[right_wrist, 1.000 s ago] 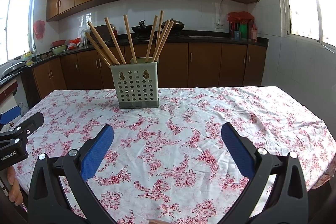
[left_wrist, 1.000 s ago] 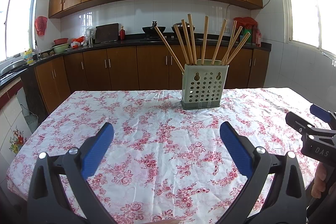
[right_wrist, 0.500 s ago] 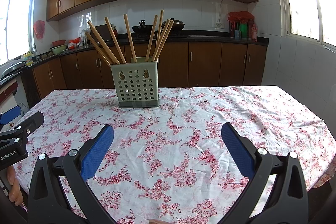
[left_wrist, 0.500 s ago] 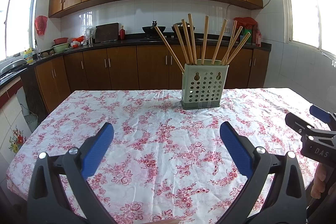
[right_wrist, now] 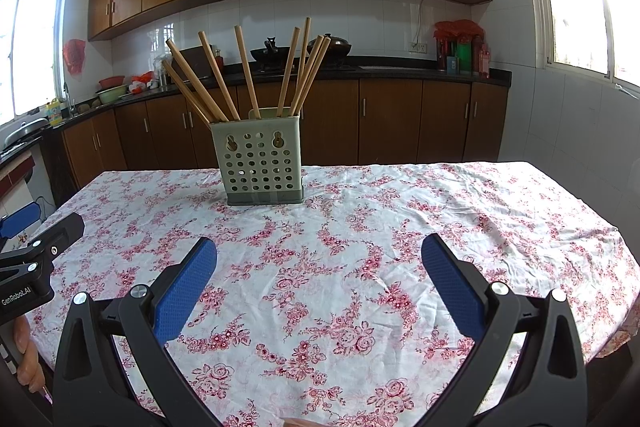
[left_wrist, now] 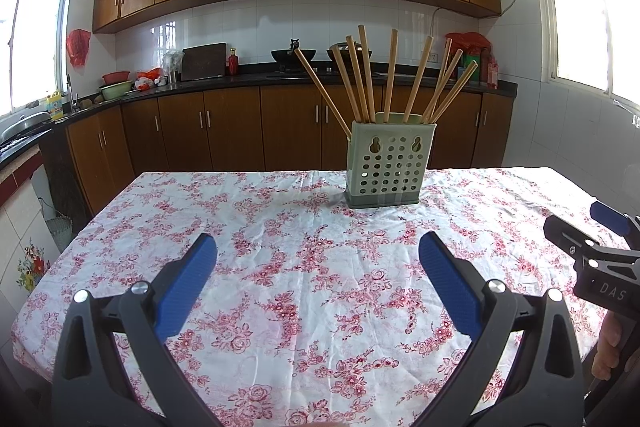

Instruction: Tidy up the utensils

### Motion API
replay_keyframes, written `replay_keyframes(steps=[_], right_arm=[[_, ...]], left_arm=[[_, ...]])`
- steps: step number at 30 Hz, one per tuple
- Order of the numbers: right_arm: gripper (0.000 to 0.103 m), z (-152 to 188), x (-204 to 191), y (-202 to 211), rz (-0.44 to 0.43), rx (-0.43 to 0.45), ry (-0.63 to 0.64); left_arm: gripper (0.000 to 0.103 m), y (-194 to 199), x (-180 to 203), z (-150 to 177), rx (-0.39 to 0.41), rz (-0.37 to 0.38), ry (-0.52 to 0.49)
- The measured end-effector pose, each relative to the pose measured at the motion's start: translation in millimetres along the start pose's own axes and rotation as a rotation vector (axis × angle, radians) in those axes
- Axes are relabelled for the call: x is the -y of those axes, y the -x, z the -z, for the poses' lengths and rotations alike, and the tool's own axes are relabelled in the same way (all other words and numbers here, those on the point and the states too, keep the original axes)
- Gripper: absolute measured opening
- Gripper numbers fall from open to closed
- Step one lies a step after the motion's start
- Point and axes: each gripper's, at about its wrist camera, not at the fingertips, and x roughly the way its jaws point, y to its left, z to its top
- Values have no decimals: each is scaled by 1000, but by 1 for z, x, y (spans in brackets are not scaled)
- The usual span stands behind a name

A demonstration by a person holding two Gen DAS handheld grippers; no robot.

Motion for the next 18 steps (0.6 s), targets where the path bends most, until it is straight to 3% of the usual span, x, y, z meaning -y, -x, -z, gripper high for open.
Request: replay_keyframes(steps=[18], right_arm=[[101, 0, 1, 1, 1, 0, -3]], left_arm=[[99, -2, 2, 3, -12, 0, 6]])
